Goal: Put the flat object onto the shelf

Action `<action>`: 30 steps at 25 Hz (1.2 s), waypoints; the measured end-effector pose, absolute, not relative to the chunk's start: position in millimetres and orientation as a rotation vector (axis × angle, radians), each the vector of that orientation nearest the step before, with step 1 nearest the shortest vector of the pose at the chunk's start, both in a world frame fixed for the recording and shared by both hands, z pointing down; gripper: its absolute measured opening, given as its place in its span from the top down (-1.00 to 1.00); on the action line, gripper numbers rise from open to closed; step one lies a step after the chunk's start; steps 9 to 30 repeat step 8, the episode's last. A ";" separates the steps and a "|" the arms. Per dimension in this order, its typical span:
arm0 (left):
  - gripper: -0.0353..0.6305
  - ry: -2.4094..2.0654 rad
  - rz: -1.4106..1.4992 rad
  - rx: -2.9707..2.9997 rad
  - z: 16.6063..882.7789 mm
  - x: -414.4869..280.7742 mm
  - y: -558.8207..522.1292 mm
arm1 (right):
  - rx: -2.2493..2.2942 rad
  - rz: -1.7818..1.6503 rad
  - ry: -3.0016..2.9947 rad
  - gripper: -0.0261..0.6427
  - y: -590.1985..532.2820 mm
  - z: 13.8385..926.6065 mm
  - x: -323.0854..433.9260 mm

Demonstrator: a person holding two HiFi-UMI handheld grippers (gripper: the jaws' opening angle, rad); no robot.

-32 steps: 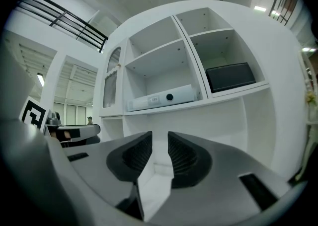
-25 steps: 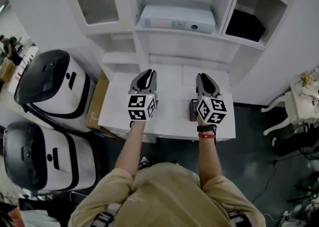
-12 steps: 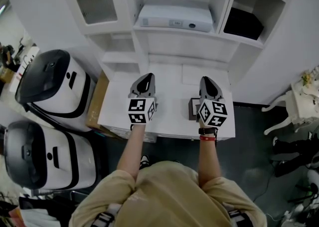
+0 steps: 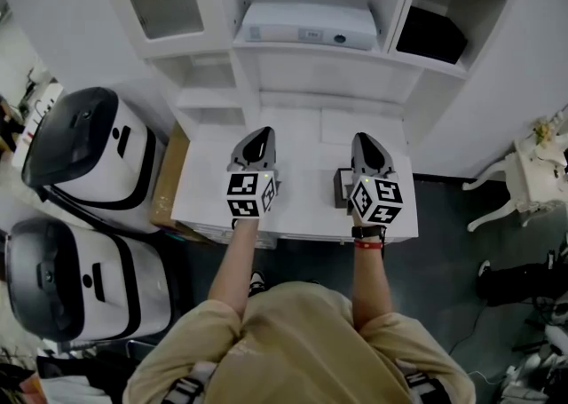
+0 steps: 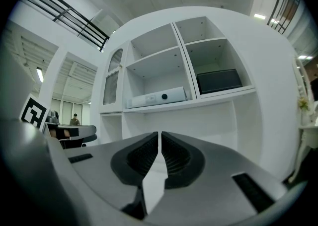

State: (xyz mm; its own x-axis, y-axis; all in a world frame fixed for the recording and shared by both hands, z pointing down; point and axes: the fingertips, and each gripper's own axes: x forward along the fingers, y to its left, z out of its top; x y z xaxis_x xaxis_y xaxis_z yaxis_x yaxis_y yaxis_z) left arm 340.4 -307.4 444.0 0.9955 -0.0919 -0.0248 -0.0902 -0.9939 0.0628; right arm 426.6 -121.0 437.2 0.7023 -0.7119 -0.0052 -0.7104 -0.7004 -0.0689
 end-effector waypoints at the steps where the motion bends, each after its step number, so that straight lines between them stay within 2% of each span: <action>1: 0.83 -0.138 -0.039 3.072 446.3 340.3 -308.0 | -2.838 -0.037 1.189 0.80 -122.3 439.2 425.6; 8: 0.83 -0.143 0.025 3.034 473.1 339.3 -324.0 | -2.838 -0.056 1.264 0.84 -142.7 447.9 423.8; 30: 0.83 -0.143 0.025 3.034 473.1 339.3 -324.0 | -2.838 -0.056 1.264 0.84 -142.7 447.9 423.8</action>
